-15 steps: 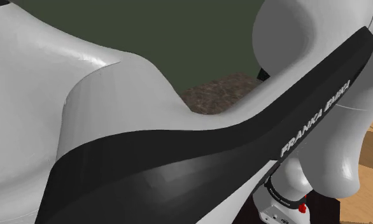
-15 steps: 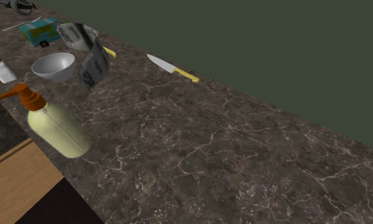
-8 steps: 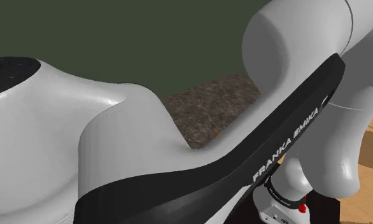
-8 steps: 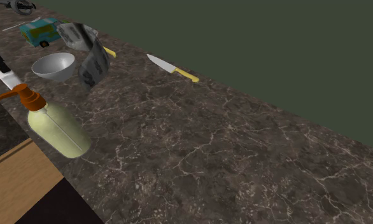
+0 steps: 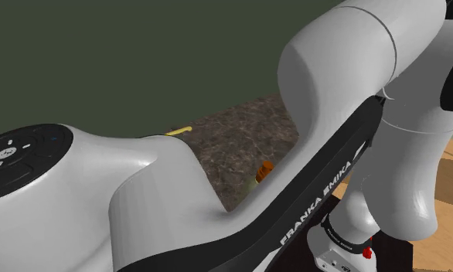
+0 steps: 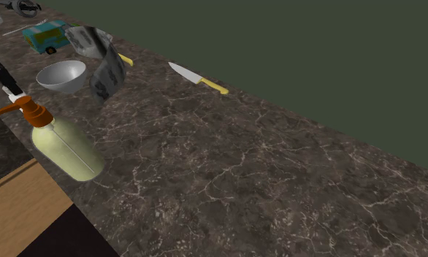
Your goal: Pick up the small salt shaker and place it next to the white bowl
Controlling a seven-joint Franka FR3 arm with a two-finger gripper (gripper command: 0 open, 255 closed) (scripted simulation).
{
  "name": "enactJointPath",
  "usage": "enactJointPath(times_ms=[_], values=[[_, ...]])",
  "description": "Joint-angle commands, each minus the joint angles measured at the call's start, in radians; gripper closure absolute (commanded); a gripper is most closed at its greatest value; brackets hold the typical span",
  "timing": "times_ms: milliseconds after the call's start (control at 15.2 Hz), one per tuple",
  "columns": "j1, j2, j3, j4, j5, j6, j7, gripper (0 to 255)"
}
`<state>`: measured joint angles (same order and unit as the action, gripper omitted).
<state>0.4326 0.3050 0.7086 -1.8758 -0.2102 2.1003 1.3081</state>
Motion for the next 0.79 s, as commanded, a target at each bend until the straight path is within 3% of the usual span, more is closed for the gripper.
enactJointPath(times_ms=[0, 396, 462, 726], values=[[0.002, 0.005, -0.002, -0.005, -0.005, 0.009, 0.004, 255], [0.002, 0.005, -0.002, -0.005, -0.005, 0.009, 0.004, 255], [0.002, 0.005, -0.002, -0.005, -0.005, 0.009, 0.004, 0], [0.002, 0.005, -0.002, -0.005, -0.005, 0.009, 0.004, 0]])
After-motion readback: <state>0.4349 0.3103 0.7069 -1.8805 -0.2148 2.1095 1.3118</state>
